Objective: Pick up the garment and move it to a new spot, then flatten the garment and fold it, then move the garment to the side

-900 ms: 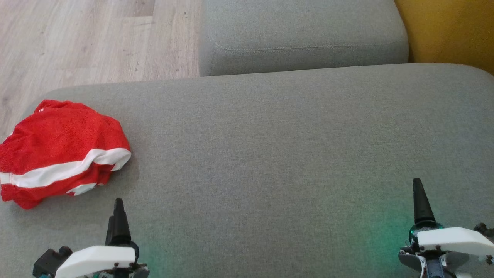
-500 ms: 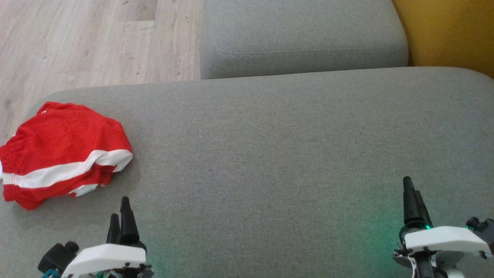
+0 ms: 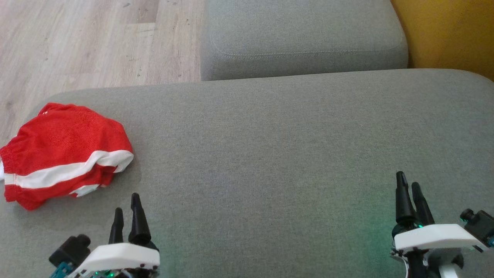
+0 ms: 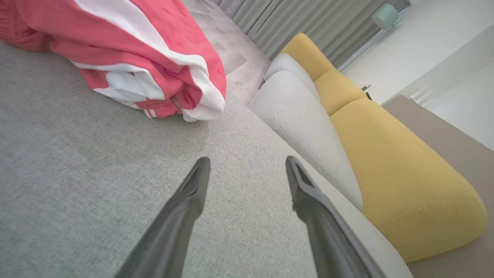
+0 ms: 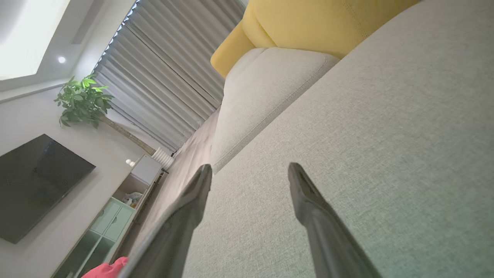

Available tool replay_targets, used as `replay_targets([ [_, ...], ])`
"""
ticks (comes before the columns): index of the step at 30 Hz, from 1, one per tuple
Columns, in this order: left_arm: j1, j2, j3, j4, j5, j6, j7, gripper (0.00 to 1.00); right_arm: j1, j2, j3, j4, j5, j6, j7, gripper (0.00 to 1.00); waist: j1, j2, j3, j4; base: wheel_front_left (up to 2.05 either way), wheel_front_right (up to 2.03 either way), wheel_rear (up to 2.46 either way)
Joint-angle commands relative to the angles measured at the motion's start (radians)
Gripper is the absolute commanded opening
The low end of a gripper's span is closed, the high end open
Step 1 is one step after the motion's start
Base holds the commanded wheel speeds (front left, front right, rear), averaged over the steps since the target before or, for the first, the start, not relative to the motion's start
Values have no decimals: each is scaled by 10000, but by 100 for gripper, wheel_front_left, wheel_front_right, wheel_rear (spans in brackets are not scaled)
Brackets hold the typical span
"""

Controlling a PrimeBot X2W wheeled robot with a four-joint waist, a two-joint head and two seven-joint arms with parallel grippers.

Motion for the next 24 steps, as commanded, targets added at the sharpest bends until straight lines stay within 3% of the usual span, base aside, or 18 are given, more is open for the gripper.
replay_targets([
  [1,-208,81,21,-402,442,102,-163,100,-310,-93,191,-425,-466,-4,-164,100,-1,-1,-17,-3,0,0,0],
  [24,-77,95,-622,-418,3022,542,-810,100,-165,-112,323,-324,-3292,-5,-813,100,-1,-1,-195,-11,0,0,0],
])
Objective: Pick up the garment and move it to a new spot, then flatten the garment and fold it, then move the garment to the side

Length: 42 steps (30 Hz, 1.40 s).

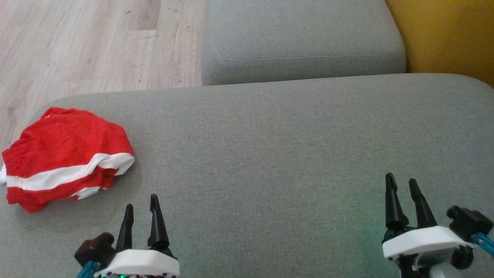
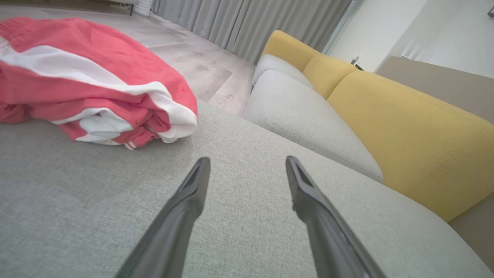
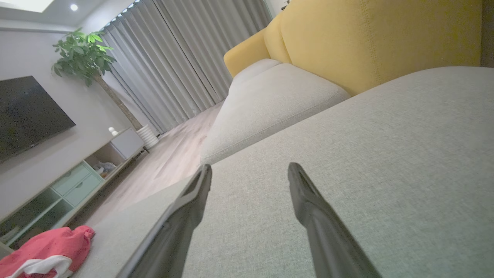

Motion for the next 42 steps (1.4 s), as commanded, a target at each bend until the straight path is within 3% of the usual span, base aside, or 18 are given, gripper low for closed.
replay_targets([
  [1,-230,77,125,-290,415,89,-166,100,-203,-110,130,-195,-502,-5,-173,100,-1,0,-9,6,0,0,0],
  [30,-193,94,-456,-137,3719,928,-988,100,-259,-133,854,493,-4596,-7,-998,100,-1,0,-147,47,0,0,0],
  [37,-159,98,-544,-90,4097,1202,-1184,100,-284,-139,758,657,-5541,-7,-1196,100,-1,0,-205,62,0,0,0],
  [42,-168,98,-511,-63,3977,1230,-1184,100,-291,-139,595,717,-5449,-7,-1196,100,-1,0,-218,64,0,0,0],
])
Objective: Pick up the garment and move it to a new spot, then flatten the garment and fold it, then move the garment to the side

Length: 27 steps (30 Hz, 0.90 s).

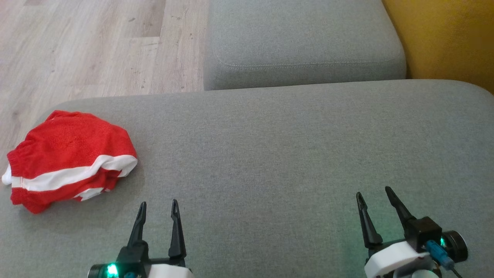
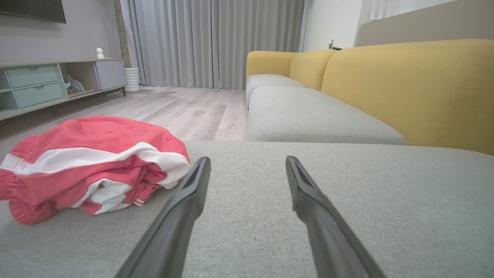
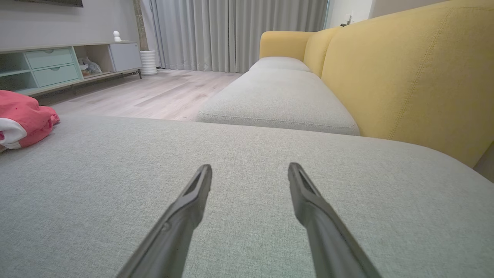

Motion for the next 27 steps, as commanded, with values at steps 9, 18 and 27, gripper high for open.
replay_targets([
  [9,-345,39,389,-244,19,-43,-107,100,-337,-108,175,-185,90,-7,-134,100,0,0,-42,-71,0,0,0],
  [18,-380,39,534,-31,51,-287,-107,100,-295,-108,214,-153,86,-7,-134,100,0,0,-108,-48,0,0,0],
  [27,-394,39,453,27,170,-244,-107,100,-113,-108,228,-200,67,-7,-134,100,0,0,-179,623,0,0,0],
])
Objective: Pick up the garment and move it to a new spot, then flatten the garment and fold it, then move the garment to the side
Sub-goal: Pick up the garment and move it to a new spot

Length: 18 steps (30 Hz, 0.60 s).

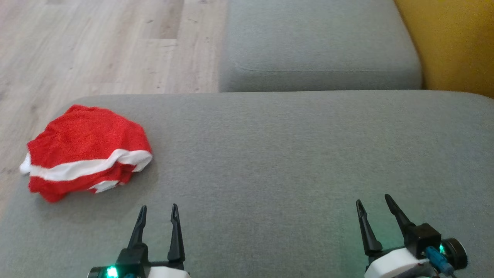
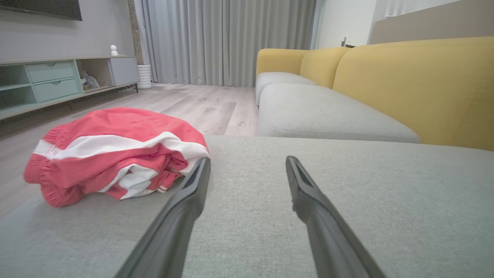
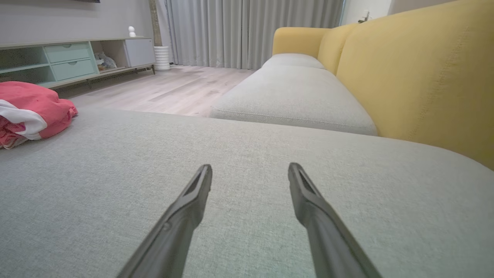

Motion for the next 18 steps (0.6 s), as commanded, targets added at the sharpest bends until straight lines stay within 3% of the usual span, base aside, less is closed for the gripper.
replay_targets([
  [1,-368,33,275,-336,131,122,-97,100,-301,-106,247,-331,26,-7,-120,100,0,0,-5,425,0,0,0],
  [18,-138,33,628,-542,489,236,-97,100,-177,-106,511,-463,342,-7,-120,100,0,0,-6,3523,0,0,0],
])
